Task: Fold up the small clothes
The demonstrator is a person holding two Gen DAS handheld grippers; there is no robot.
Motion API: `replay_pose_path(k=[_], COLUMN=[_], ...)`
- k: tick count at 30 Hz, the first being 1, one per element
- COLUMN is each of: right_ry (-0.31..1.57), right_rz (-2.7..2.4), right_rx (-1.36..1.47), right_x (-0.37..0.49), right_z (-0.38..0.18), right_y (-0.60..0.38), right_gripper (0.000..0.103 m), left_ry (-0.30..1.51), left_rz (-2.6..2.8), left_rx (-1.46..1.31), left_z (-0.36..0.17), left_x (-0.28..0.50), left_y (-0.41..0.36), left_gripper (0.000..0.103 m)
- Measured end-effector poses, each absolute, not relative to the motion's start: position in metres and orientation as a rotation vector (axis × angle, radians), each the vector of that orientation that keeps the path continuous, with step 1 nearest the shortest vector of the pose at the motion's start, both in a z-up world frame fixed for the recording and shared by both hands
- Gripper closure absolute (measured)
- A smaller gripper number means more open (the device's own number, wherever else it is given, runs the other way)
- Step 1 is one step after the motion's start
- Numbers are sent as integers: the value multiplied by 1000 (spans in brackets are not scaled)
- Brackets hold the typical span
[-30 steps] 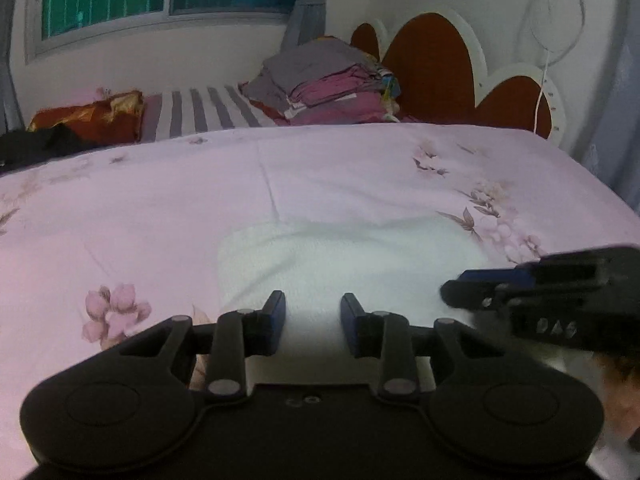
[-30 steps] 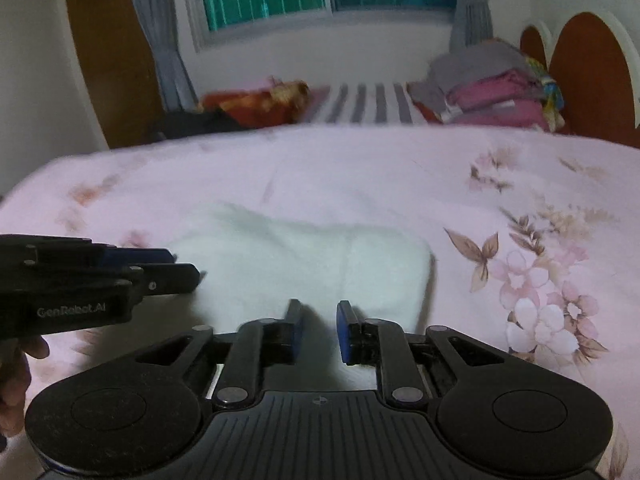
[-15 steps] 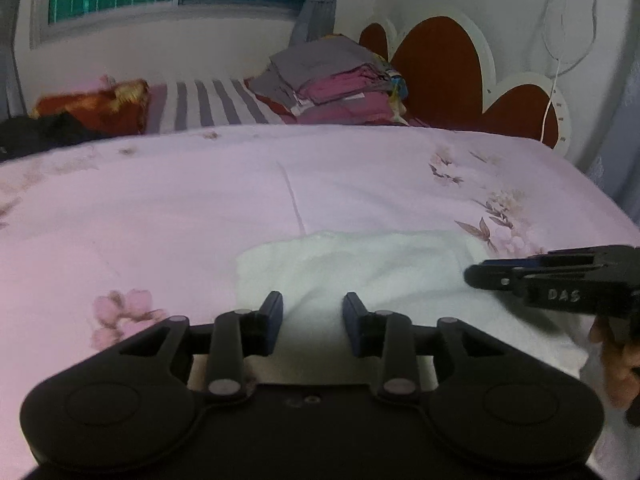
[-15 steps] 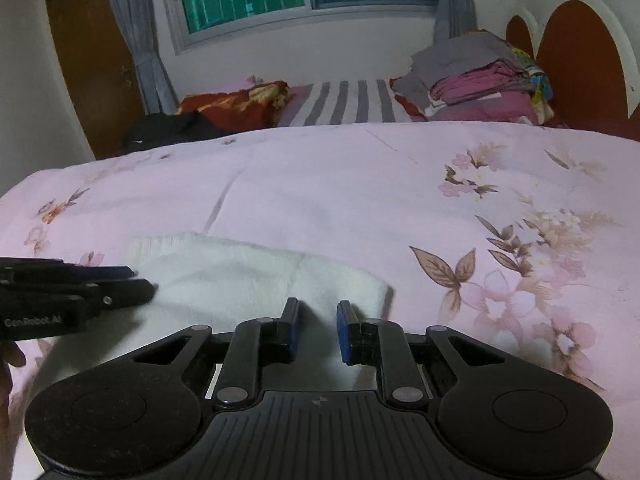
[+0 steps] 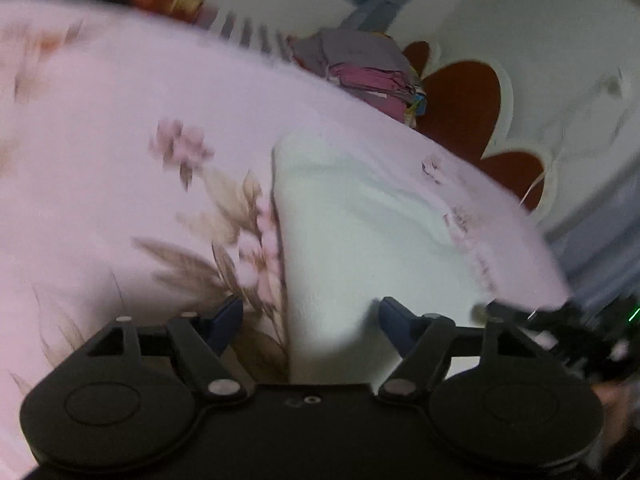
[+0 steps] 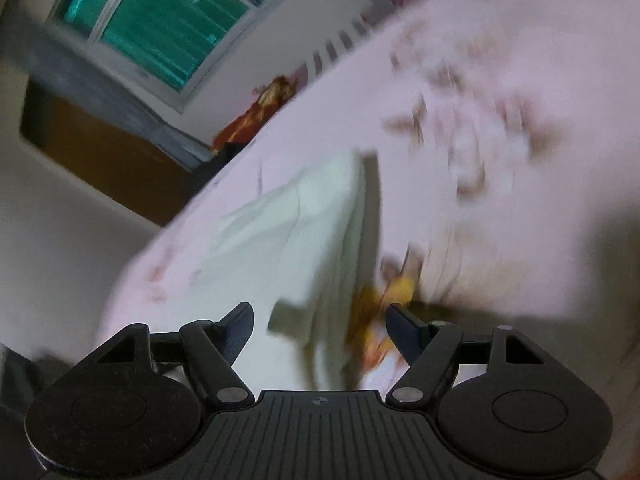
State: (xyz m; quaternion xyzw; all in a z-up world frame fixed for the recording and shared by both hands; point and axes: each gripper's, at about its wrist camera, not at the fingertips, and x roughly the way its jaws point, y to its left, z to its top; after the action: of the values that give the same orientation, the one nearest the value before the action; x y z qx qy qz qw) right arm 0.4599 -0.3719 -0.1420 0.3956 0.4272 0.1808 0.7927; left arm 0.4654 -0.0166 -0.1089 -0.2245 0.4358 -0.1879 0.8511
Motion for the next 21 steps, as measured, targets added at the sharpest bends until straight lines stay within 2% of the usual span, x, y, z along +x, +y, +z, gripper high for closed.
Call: replay_pose_path(k=[7,12,15,16,17,21], right_ry=[953,978,1009,1019,1026,1010], right_rz=[399,456,480,478,468,440], right_rx=[958,981,896,855,805,687], right_x=[475,490,502,505,507,506], right_z=[-156,-161,-153,-148,-145,-137], right_y=[-384,-382,-369,-365,-360,-344], right_gripper=[40,40,40,44,55,70], left_ry=[965,1000,1019,1018,1020,970], left_rz=[-366,-374,-376,-374,-378,-352], left_rx=[-598,-560,-527,-504,-483,-335], left_z=[-116,-118,-115,-114,-114,-100], left_x=[479,496,504,505,506,497], left_y=[-4,-20,-31,-36,-40,-62], left_gripper=[36,36,37,46,54,72])
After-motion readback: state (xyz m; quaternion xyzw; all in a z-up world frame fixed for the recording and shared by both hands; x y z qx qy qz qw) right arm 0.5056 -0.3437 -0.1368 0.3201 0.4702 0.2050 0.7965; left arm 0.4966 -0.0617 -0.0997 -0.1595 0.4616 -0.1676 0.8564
